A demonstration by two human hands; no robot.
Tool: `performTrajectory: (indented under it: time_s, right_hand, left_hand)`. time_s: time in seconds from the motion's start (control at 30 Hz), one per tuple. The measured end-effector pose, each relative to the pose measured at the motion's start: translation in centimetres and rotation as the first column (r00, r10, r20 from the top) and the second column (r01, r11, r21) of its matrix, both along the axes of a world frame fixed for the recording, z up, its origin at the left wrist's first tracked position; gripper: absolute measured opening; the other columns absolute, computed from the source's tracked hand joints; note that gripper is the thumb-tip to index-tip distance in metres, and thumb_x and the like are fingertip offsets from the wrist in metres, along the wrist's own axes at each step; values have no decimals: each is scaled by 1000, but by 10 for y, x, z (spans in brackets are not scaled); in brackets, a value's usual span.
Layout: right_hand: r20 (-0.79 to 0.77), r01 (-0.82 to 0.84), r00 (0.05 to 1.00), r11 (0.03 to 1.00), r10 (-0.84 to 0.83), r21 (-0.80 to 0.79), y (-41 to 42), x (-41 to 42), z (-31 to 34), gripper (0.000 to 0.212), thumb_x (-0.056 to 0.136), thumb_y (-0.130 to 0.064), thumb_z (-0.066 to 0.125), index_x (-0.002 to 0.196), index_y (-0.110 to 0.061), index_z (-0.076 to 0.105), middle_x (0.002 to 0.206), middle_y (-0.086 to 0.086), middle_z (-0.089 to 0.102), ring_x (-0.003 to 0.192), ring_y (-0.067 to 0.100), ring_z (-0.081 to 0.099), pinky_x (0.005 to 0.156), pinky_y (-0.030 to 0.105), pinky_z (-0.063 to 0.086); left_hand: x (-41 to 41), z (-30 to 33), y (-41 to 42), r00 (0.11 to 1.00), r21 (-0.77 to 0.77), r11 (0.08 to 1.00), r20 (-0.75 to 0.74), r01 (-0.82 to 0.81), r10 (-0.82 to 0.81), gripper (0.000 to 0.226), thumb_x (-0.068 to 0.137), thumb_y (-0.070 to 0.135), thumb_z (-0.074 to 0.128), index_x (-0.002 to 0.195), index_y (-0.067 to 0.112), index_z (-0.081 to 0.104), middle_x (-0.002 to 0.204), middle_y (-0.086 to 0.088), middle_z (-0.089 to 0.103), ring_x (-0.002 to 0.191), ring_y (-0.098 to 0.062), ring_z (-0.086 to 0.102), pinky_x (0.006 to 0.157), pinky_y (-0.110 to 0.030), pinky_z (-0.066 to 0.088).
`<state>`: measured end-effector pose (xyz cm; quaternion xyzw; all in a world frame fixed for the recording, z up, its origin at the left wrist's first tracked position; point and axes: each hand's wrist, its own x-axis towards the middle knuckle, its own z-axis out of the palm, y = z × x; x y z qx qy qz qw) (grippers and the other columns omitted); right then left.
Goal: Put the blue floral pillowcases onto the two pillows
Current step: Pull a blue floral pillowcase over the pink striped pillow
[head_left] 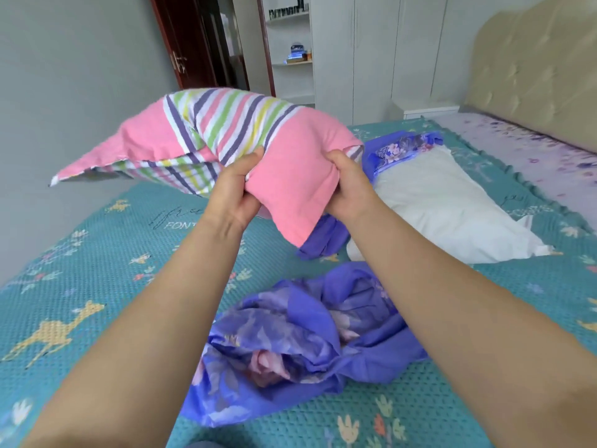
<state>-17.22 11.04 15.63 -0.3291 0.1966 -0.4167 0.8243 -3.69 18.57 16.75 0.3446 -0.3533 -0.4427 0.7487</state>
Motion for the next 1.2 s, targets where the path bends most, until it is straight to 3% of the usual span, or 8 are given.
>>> performTrajectory:
  time_s: [0.2, 0.53, 0.73, 0.87, 0.97, 1.03, 1.13, 1.2]
  right_hand:
    - [-43, 292, 953, 950, -298, -109, 27, -63, -9, 40, 83, 8, 44, 121, 10, 53, 85, 13, 60, 76, 23, 61, 62, 28, 54]
    - [117, 428, 894, 750, -432, -504, 48, -113, 60, 28, 71, 8, 51, 81, -14, 64, 74, 0, 63, 70, 17, 60, 68, 33, 51]
    - [32, 514, 811, 686, -584, -515, 42, -135, -8, 31, 83, 3, 55, 105, -19, 60, 101, -3, 69, 97, 15, 66, 85, 35, 53]
    - [-478, 376, 552, 716, -683, -588, 51, -154, -92, 31, 90, -24, 62, 116, -7, 58, 115, 13, 65, 112, 26, 60, 93, 28, 43]
    - [-771, -114, 36, 764, -635, -635, 65, -182, -136, 59, 86, -64, 47, 79, -8, 66, 91, 17, 69, 93, 31, 65, 77, 33, 45]
    - [-461, -372, -126, 473, -878, -799, 71, -203, -158, 63, 83, -69, 41, 76, -11, 64, 82, 12, 67, 82, 31, 64, 72, 35, 45]
    - [154, -397, 126, -193, -980, -897, 71, -213, -176, 41, 83, -48, 57, 102, -13, 53, 103, 9, 53, 98, 30, 53, 90, 44, 39]
    - [218, -454, 147, -262, -965, -852, 63, -207, -165, 56, 77, -41, 62, 123, -14, 45, 126, 12, 44, 121, 34, 42, 108, 55, 22]
  left_hand:
    - [-39, -2, 9, 975, 40, 987, 152, 158, -162, 38, 90, 6, 53, 58, 13, 71, 60, 3, 65, 60, -8, 63, 61, -21, 51]
    - [-63, 56, 11, 940, -157, 936, 189, 315, -285, 25, 85, 5, 52, 81, 10, 77, 84, -2, 73, 82, -13, 69, 80, -27, 54]
    - [-87, -2, -12, 959, 155, 955, 89, 252, -268, 24, 94, 17, 47, 93, 12, 70, 82, -1, 74, 75, -12, 70, 69, -26, 56]
    - [-98, -82, -29, 931, 553, 833, 284, 36, -229, 13, 94, 16, 56, 102, 8, 61, 70, 2, 72, 57, -8, 66, 53, -22, 55]
    - [-105, -125, -36, 906, 645, 756, 379, -113, -189, 38, 86, 20, 67, 118, 0, 59, 101, -8, 68, 79, -17, 63, 63, -28, 52]
    - [-109, -122, -39, 872, 592, 790, 459, -157, -170, 45, 81, 23, 72, 119, 1, 59, 116, -8, 65, 90, -18, 62, 78, -32, 52]
    - [-115, -100, -43, 784, 492, 836, 607, -242, -130, 42, 84, 18, 70, 123, 6, 57, 112, -1, 60, 98, -18, 59, 80, -26, 45]
    - [-115, -94, -41, 723, 496, 822, 672, -279, -161, 50, 79, 29, 73, 120, 7, 56, 113, -1, 61, 98, -17, 58, 77, -26, 44]
